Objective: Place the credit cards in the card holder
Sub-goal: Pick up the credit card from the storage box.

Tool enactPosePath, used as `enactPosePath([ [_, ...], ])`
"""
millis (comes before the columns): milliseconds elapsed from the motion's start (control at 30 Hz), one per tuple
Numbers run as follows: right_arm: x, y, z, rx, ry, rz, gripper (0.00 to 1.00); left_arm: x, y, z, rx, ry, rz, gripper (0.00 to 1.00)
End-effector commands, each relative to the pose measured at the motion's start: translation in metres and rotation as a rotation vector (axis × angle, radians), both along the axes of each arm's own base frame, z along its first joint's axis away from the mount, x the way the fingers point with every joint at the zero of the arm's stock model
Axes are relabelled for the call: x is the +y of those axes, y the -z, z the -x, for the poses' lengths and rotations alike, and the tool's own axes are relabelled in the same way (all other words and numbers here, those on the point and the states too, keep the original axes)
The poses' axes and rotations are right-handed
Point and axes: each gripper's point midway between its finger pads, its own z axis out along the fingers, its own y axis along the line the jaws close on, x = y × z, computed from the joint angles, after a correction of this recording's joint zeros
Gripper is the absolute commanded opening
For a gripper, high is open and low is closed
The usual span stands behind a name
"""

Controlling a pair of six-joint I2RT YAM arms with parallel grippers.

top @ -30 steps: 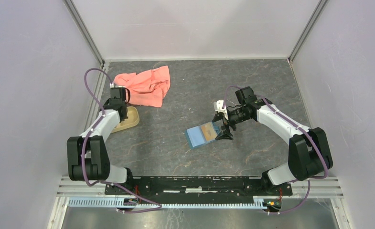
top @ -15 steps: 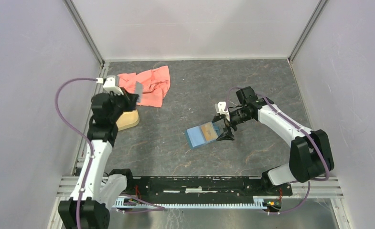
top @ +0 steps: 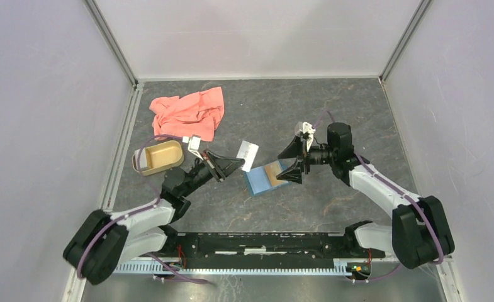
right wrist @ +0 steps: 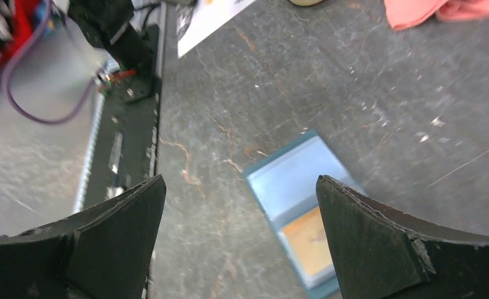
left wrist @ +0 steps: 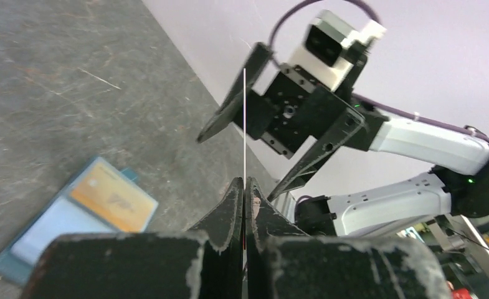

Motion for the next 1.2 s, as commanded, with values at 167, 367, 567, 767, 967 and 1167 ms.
enactPosePath([
  [167,0.016,-0.075,0.006,0.356,0.038,-0.378,0.98,-0.038,-0.041,0.006,-0.131,0.073,0.216,0.02],
  [367,0.017,-0.077,0.009,0.419,0.047,-0.419,0.79,-0.065,-0.035,0.011,-0.113,0.139,0.213,0.02],
  [567,0.02,-0.061,0.0,0.433,0.084,-0.366,0.51,-0.073,-0.035,0.015,-0.102,0.156,0.22,0.02],
  [767,0.026,-0.057,0.003,0.391,0.037,-0.33,0.0,-0.079,-0.029,0.016,-0.07,0.174,0.199,0.24],
  [967,0.026,-0.021,0.001,0.313,-0.044,-0.151,0.0,-0.046,-0.021,0.006,-0.11,0.109,0.043,0.99],
  [1167,0.035,-0.009,0.017,0.268,-0.176,-0.093,0.0,-0.02,-0.006,0.008,-0.18,0.089,-0.285,1.0],
])
